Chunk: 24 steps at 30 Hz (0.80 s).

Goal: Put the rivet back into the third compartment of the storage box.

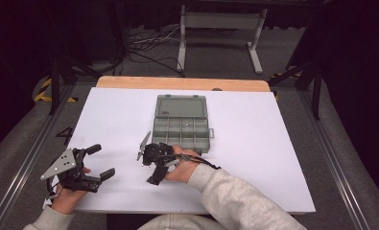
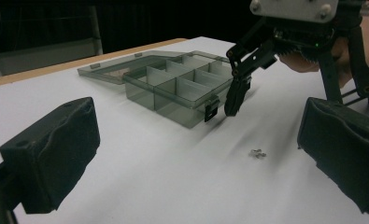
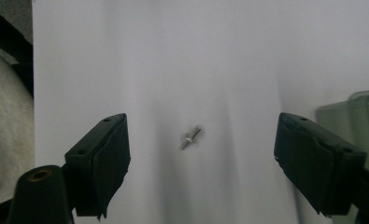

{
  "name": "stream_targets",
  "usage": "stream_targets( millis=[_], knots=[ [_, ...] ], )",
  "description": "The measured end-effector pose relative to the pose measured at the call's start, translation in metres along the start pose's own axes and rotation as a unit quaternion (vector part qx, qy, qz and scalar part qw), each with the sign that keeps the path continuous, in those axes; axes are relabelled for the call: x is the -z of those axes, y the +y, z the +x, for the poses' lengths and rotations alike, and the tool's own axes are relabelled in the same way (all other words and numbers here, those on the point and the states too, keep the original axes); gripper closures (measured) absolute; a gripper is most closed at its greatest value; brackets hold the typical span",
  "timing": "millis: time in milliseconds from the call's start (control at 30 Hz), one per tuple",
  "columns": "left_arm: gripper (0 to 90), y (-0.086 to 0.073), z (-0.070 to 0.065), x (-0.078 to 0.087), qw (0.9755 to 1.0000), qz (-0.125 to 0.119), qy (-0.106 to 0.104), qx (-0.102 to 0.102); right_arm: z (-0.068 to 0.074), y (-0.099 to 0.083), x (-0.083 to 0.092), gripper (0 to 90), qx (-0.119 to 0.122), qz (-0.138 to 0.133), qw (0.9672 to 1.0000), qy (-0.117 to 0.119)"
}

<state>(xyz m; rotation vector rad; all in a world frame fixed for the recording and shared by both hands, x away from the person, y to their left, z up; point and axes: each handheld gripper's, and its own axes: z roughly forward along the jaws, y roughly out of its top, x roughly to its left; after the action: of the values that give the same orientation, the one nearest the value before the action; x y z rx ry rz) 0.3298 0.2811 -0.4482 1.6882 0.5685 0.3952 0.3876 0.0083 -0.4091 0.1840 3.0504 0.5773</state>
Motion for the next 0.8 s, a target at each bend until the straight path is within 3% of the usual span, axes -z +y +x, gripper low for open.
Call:
stream_targets(
  millis=[200, 500, 800],
  knots=[
    [0.0, 0.0, 0.0, 0.0, 1.0, -0.001, -0.001, 0.0, 0.003, -0.001, -0.01, 20.3, 0.004, 0.005, 0.9999, 0.01],
    [0.0, 0.0, 0.0, 0.0, 1.0, 0.0, -0.002, 0.0, 0.0, -0.002, -0.019, 28.8, 0.003, 0.014, 0.9997, 0.022],
    [0.0, 0.0, 0.0, 0.0, 1.0, 0.0, -0.002, 0.002, 0.002, -0.002, -0.022, 51.6, 0.004, 0.02, 0.9991, 0.036]
  ],
)
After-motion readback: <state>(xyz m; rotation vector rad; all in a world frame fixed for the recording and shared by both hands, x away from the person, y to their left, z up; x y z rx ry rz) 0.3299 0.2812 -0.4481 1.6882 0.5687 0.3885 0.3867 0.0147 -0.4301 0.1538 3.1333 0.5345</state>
